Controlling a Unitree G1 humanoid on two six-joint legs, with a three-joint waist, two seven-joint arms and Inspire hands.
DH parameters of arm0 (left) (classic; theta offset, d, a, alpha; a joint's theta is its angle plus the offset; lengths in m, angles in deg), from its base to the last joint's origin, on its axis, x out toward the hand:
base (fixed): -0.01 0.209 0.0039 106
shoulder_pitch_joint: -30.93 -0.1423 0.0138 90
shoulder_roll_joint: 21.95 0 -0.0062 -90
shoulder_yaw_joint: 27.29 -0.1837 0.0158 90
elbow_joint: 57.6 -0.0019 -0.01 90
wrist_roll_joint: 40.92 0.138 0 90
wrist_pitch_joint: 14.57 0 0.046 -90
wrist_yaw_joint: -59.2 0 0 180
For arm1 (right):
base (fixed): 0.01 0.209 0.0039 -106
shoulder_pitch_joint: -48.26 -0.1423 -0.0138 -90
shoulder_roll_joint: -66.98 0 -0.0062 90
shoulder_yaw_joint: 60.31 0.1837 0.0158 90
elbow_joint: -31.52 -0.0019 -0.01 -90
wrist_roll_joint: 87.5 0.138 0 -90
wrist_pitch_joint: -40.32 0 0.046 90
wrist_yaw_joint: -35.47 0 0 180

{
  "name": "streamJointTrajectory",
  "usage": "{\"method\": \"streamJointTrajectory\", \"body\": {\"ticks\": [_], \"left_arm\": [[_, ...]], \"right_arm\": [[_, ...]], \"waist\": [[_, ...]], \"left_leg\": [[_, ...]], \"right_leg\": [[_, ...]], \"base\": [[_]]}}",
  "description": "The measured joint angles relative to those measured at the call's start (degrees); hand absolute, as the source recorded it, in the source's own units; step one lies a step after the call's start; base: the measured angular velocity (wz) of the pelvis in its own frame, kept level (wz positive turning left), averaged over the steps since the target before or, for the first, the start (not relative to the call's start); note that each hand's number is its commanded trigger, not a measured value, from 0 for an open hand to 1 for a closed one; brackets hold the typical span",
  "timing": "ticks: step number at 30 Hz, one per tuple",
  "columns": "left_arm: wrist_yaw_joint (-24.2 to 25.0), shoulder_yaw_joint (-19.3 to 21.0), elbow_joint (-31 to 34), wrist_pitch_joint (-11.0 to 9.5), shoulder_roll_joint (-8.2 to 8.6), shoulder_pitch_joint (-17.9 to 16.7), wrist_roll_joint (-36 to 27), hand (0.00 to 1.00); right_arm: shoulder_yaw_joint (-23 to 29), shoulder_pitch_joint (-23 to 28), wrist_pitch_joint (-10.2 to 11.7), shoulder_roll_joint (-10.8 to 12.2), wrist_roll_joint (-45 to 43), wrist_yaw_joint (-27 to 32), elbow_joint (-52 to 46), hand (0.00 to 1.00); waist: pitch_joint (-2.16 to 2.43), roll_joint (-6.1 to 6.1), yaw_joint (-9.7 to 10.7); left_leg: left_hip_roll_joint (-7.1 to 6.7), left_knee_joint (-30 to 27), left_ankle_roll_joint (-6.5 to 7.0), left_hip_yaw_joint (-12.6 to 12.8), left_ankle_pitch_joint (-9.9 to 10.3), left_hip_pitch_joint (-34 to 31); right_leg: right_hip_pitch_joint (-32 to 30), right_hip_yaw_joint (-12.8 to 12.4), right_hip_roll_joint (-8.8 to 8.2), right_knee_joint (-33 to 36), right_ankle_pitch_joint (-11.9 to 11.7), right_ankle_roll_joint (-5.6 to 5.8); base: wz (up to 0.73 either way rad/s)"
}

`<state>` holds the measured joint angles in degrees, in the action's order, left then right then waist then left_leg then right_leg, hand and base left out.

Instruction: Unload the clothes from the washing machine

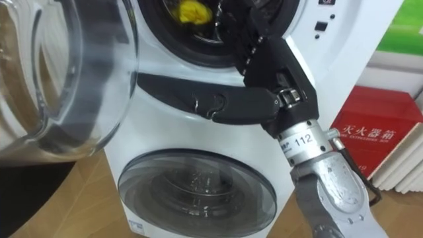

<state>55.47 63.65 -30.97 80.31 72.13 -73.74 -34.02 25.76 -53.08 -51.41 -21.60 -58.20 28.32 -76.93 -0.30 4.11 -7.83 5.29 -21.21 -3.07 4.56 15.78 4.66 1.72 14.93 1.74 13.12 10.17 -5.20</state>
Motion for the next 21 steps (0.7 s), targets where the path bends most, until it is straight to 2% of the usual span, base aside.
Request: {"method": "streamJointTrajectory", "body": {"ticks": [2, 4, 5, 6, 8, 9, 10, 11, 12, 13, 15, 16, 17, 18, 19, 20, 21], "left_arm": [[0.24, 0.01, -0.18, 0.17, -0.01, -0.97, -0.02, 0.00], [0.71, -0.06, -0.08, 0.19, 0.33, -1.53, -0.11, 0.00], [0.78, -0.06, -0.14, 0.18, 0.45, -1.48, -0.12, 0.00], [0.90, -0.06, -0.21, 0.15, 0.59, -1.41, -0.33, 0.00], [0.91, 0.00, -0.21, 0.19, 0.65, -1.51, -0.26, 0.00], [0.89, 0.13, -0.21, 0.24, 0.64, -1.60, -0.05, 0.00], [0.78, 0.54, -0.26, 0.18, 0.56, -1.84, -0.06, 0.00], [0.76, 0.92, -0.35, 0.11, 0.52, -2.02, -0.08, 0.00], [0.80, 1.12, -0.73, -0.07, 0.40, -2.19, -0.07, 0.00], [1.02, 1.12, -0.72, -0.21, 0.44, -2.42, -0.07, 0.00], [1.61, 1.11, -0.60, -0.26, 0.62, -2.29, -0.07, 0.00], [1.85, 1.14, -0.62, -0.25, 0.79, -2.00, -0.15, 0.00], [1.85, 1.21, -0.63, -0.24, 0.82, -1.79, -0.18, 0.00], [1.75, 1.22, -0.66, -0.25, 0.69, -1.37, -0.51, 0.00], [1.55, 0.95, -0.71, -0.22, 0.63, -1.01, -0.59, 0.00], [1.51, 0.92, -0.74, -0.23, 0.66, -0.50, -0.59, 0.00], [1.51, 0.94, -0.89, -0.17, 0.68, 0.94, -0.57, 0.00]], "right_arm": [[-1.03, 0.02, 0.41, 0.10, -0.39, 0.40, 3.40, 0.00], [-1.56, 0.02, 0.46, 0.11, -0.24, 0.96, 3.87, 0.00], [-1.56, 0.02, 0.48, 0.11, -0.31, 1.03, 4.10, 0.00], [-1.54, 0.02, 0.48, 0.11, -0.30, 1.16, 4.79, 0.00], [-1.54, 0.02, 0.37, 0.11, -0.23, 1.60, 5.44, 0.00], [-1.48, 0.01, 0.38, -0.06, -0.20, 1.67, 5.70, 0.00], [-1.51, 0.04, 0.34, -0.20, -0.20, 1.82, 6.10, 0.00], [-1.51, 0.11, 0.31, -0.21, -0.22, 1.96, 6.17, 0.00], [-1.44, 0.11, 0.37, -0.28, -0.23, 2.27, 5.89, 0.00], [-1.31, 0.11, 0.43, -0.32, -0.21, 2.48, 5.53, 0.00], [-1.40, 0.24, 0.50, -0.52, -0.15, 2.50, 3.93, 0.00], [-1.94, 0.48, 0.50, -1.01, -0.05, 1.84, 1.38, 0.00], [-2.14, 0.46, 0.61, -1.26, -0.17, 1.62, 0.79, 0.00], [-2.59, 0.74, 1.37, -1.66, -0.03, 0.90, 0.19, 0.00], [-3.43, 2.83, 2.35, -2.15, 0.82, 0.16, -1.91, 0.00], [-3.59, 3.56, 2.75, -2.33, 0.90, -0.16, -2.76, 0.00], [-3.64, 4.90, 3.65, -2.87, 0.93, -0.94, -4.24, 0.00]], "waist": [[-0.41, 0.05, -0.34], [-0.43, -0.53, -0.11], [-0.49, -0.62, -0.11], [-0.51, -0.65, -0.14], [-0.53, -0.60, -0.63], [-0.61, -0.73, -0.73], [-0.53, -0.69, -1.29], [-0.35, -0.45, -1.58], [0.00, -0.07, -1.47], [0.24, 0.51, -0.79], [0.71, 1.24, -0.03], [0.67, 1.14, 0.81], [0.60, 1.05, 0.86], [-0.31, 0.91, 1.18], [0.00, 1.07, 2.57], [0.07, 0.97, 3.17], [-0.09, 0.89, 3.73]], "left_leg": [[1.20, -11.82, -0.21, -0.17, 0.54, -4.39], [2.03, -18.01, -0.44, -0.79, 0.66, -8.12], [1.90, -18.42, -0.34, -0.76, 0.86, -9.46], [1.10, -18.00, 0.04, -0.74, 1.07, -12.82], [-0.03, -14.32, 0.20, -0.02, 0.70, -18.05], [-1.01, -8.60, 0.13, 0.01, -1.28, -20.15], [-1.38, -3.72, 1.22, 0.52, -6.28, -21.15], [-1.58, -1.73, 1.40, 0.57, -8.58, -21.06], [-2.21, 1.05, 1.93, 0.65, -12.47, -20.48], [-3.15, 2.49, 3.84, 1.14, -14.08, -19.89], [-4.55, 2.30, 4.53, 1.68, -14.16, -19.20], [-5.04, 1.41, 4.81, 2.53, -12.77, -18.93], [-5.13, 0.77, 4.84, 3.14, -12.02, -18.86], [-6.04, -0.87, 5.09, 3.95, -10.70, -19.03], [-7.08, -0.32, 5.69, 4.14, -9.90, -18.37], [-7.10, 0.21, 5.78, 4.15, -9.51, -17.79], [-7.80, 0.17, 6.28, 4.51, -8.94, -16.90]], "right_leg": [[0.96, -0.06, 0.20, 2.04, 2.19, -0.72], [1.14, 0.50, 0.61, 3.22, 3.52, -1.49], [1.13, 0.56, 0.60, 3.49, 4.12, -1.95], [1.30, 0.52, 0.61, 3.62, 4.61, -2.06], [1.79, 0.40, 0.30, 3.55, 5.50, -1.49], [2.35, 0.40, 0.26, 3.40, 5.99, -1.30], [3.18, 0.51, -0.10, 3.43, 6.67, -1.16], [3.51, 0.24, -0.33, 3.42, 7.08, -0.94], [4.05, -0.23, -0.68, 3.18, 7.33, -0.46], [4.77, -0.79, -1.20, 2.43, 7.59, 0.19], [5.28, -0.84, -2.48, 1.12, 7.69, 1.06], [6.22, -1.34, -3.21, 0.50, 7.72, 1.55], [6.78, -1.83, -3.61, 0.44, 7.82, 1.78], [8.20, -3.29, -4.29, 0.49, 7.96, 2.17], [8.87, -3.85, -5.14, 0.92, 8.58, 3.20], [8.87, -3.86, -5.56, 1.71, 9.00, 3.84], [8.01, -4.16, -6.63, 4.54, 9.78, 5.03]], "base": [[0.02], [0.20], [0.23], [0.04], [-0.05], [-0.18], [-0.29], [-0.30], [-0.12], [0.00], [0.03], [-0.10], [-0.21], [-0.07], [0.06], [0.15], [-0.04]]}}
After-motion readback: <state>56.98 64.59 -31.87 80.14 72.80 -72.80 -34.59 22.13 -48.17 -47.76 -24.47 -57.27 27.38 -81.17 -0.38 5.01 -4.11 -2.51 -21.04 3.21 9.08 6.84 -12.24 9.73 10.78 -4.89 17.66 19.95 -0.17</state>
